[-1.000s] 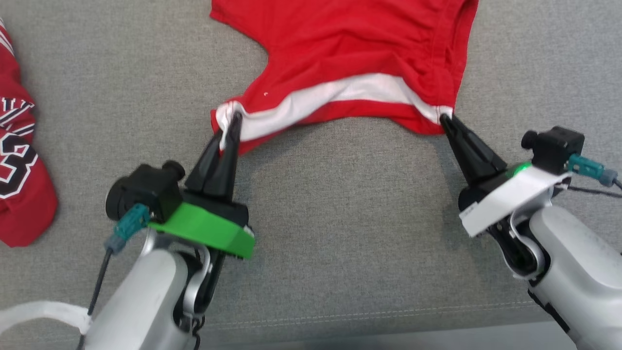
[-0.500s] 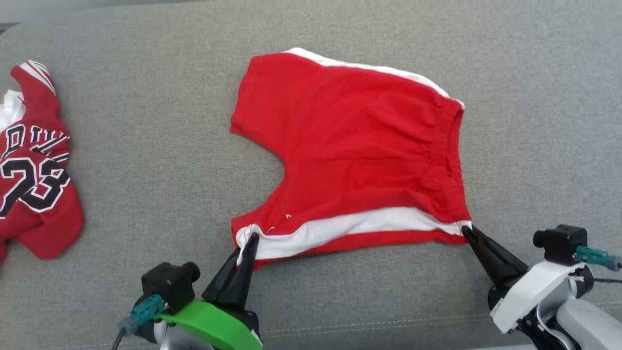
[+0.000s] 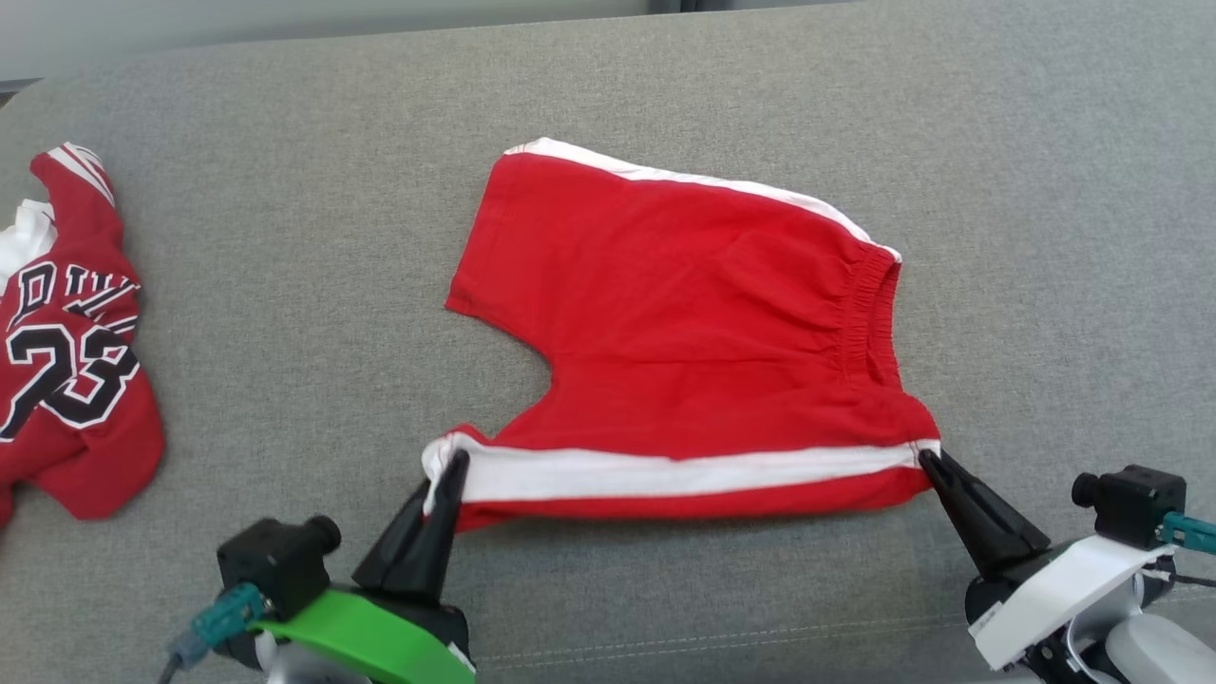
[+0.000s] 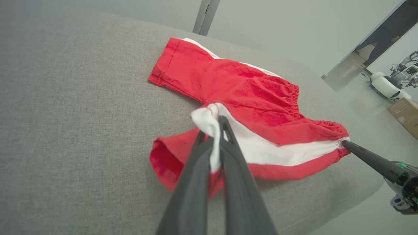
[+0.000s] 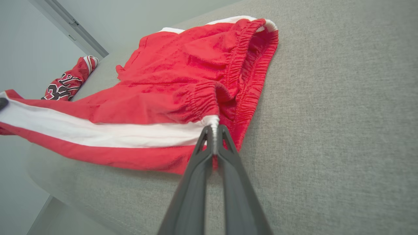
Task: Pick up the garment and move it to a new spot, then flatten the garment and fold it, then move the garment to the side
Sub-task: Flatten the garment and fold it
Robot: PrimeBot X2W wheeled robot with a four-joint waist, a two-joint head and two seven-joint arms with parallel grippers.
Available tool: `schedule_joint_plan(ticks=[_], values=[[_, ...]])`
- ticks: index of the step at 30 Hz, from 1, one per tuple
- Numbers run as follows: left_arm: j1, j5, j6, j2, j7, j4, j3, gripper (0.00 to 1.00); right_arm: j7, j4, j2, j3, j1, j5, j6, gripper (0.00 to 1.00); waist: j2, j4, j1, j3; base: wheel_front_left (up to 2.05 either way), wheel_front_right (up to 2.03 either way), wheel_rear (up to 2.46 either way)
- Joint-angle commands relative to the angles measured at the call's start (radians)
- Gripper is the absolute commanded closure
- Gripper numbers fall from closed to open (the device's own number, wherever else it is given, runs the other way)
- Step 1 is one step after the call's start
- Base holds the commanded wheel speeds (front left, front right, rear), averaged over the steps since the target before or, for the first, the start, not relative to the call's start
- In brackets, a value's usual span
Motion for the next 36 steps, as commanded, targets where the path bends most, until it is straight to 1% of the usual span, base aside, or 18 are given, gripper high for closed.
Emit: schedule_joint_plan(ticks=[1, 3, 6, 8, 9, 13, 16, 19, 23, 25, 27, 31, 32, 36], values=[[-0.039, 0.011, -0.006, 0.015, 0.004, -0.011, 0.012, 1.0, 0.005, -0.018, 0.015, -0.015, -0.005, 0.013, 0.0, 1.0, 0.0, -0.009, 0.0001, 0.007, 0.0, 0.0, 0.0], [-0.092, 0.021, -0.014, 0.025, 0.019, -0.013, 0.023, 1.0, 0.017, -0.035, 0.041, -0.05, -0.028, 0.035, 0.0, 1.0, 0.0, -0.015, 0.0001, 0.018, 0.0, 0.0, 0.0], [-0.199, 0.031, -0.04, 0.041, 0.059, 0.011, 0.031, 1.0, 0.046, -0.039, 0.085, -0.092, -0.077, 0.059, 0.0, 1.0, 0.0, -0.027, 0.0001, 0.04, 0.0, 0.0, 0.0], [-0.275, 0.019, -0.06, 0.031, 0.084, 0.048, 0.038, 1.0, 0.063, -0.027, 0.107, -0.115, -0.126, 0.053, 0.0, 1.0, 0.0, -0.037, 0.0001, 0.06, 0.0, 0.0, 0.0], [-0.318, 0.026, -0.068, 0.033, 0.096, 0.072, 0.041, 1.0, 0.072, -0.019, 0.12, -0.121, -0.153, 0.052, 0.0, 1.0, 0.0, -0.044, 0.0001, 0.073, 0.0, 0.0, 0.0], [-0.479, 0.009, -0.11, 0.01, 0.136, 0.179, 0.052, 1.0, 0.092, 0.02, 0.163, -0.127, -0.268, 0.041, 0.0, 1.0, 0.0, -0.067, 0.0001, 0.134, 0.0, 0.0, 0.0], [-0.591, -0.009, -0.148, -0.013, 0.154, 0.286, 0.058, 1.0, 0.086, 0.068, 0.19, -0.131, -0.346, 0.032, 0.0, 1.0, 0.0, -0.08, 0.0001, 0.181, 0.0, 0.0, 0.0], [-0.691, -0.02, -0.189, -0.034, 0.166, 0.408, 0.056, 1.0, 0.078, 0.118, 0.214, -0.114, -0.419, 0.028, 0.0, 1.0, 0.0, -0.098, 0.0001, 0.224, 0.0, 0.0, 0.0], [-0.798, -0.022, -0.239, -0.059, 0.156, 0.565, 0.05, 1.0, 0.059, 0.184, 0.239, -0.08, -0.498, 0.028, 0.0, 1.0, 0.0, -0.122, 0.0001, 0.269, 0.0, 0.0, 0.0], [-0.841, -0.023, -0.257, -0.073, 0.141, 0.638, 0.044, 1.0, 0.043, 0.209, 0.256, -0.067, -0.529, 0.044, 0.0, 1.0, 0.0, -0.132, 0.0001, 0.283, 0.0, 0.0, 0.0], [-0.881, -0.02, -0.271, -0.084, 0.115, 0.707, 0.041, 1.0, 0.029, 0.239, 0.258, -0.05, -0.555, 0.043, 0.0, 1.0, 0.0, -0.139, 0.0001, 0.294, 0.0, 0.0, 0.0], [-0.944, -0.029, -0.291, -0.107, 0.079, 0.829, 0.025, 1.0, 0.009, 0.279, 0.269, -0.013, -0.597, 0.069, 0.0, 1.0, 0.0, -0.147, 0.0001, 0.31, 0.0, 0.0, 0.0], [-0.944, -0.029, -0.291, -0.107, 0.079, 0.829, 0.025, 1.0, 0.009, 0.279, 0.269, -0.013, -0.597, 0.069, 0.0, 1.0, 0.0, -0.147, 0.0001, 0.31, 0.0, 0.0, 0.0], [-0.993, -0.043, -0.3, -0.126, 0.041, 0.925, 0.006, 1.0, -0.006, 0.303, 0.271, 0.021, -0.628, 0.094, 0.0, 1.0, 0.0, -0.152, 0.0001, 0.318, 0.0, 0.0, 0.0]])
